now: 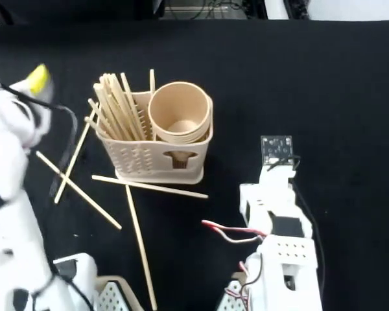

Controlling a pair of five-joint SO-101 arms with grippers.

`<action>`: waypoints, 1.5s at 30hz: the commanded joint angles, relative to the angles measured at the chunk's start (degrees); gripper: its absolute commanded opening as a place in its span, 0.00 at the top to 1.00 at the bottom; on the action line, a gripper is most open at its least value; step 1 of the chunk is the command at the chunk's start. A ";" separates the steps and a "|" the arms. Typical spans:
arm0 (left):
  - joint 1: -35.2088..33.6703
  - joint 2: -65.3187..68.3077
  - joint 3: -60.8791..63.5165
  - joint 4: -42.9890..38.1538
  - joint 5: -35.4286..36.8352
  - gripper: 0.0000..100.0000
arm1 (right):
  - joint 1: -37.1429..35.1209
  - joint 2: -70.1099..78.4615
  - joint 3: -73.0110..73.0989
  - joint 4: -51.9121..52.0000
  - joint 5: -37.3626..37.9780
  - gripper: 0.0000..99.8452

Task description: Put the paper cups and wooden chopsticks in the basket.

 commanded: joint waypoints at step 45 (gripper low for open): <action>-13.32 60.75 -25.19 8.26 -3.16 0.97 | -0.44 -0.22 -1.01 -0.70 0.00 0.98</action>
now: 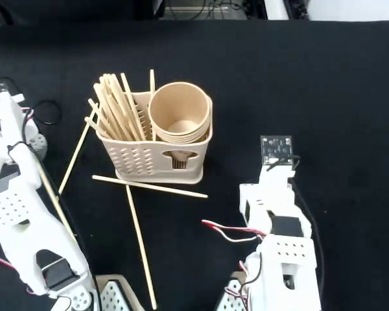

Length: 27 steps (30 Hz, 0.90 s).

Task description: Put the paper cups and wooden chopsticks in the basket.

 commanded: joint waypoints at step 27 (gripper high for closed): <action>10.33 -99.87 37.67 -51.96 20.48 0.97 | -0.44 -0.22 -0.92 -0.62 0.00 0.98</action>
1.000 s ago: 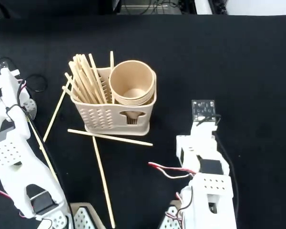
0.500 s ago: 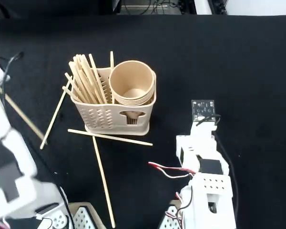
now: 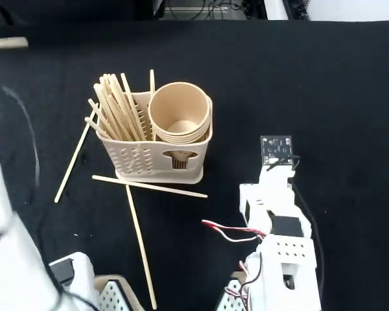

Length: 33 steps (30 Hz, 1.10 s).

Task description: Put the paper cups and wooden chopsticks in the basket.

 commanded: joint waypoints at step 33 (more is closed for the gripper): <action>33.63 -8.00 19.38 -8.09 -18.73 0.97 | -0.44 -0.22 -1.01 -0.62 0.00 0.98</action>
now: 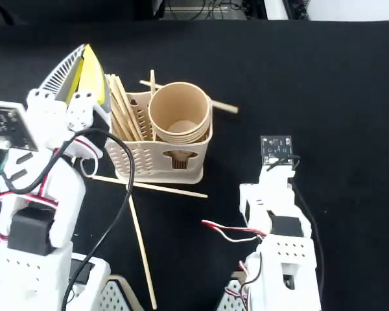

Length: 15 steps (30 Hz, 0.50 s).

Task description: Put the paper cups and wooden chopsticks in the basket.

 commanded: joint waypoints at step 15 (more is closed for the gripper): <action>-26.51 13.27 -13.67 23.65 -0.53 0.89 | -0.44 -0.22 -0.92 -0.62 0.00 0.98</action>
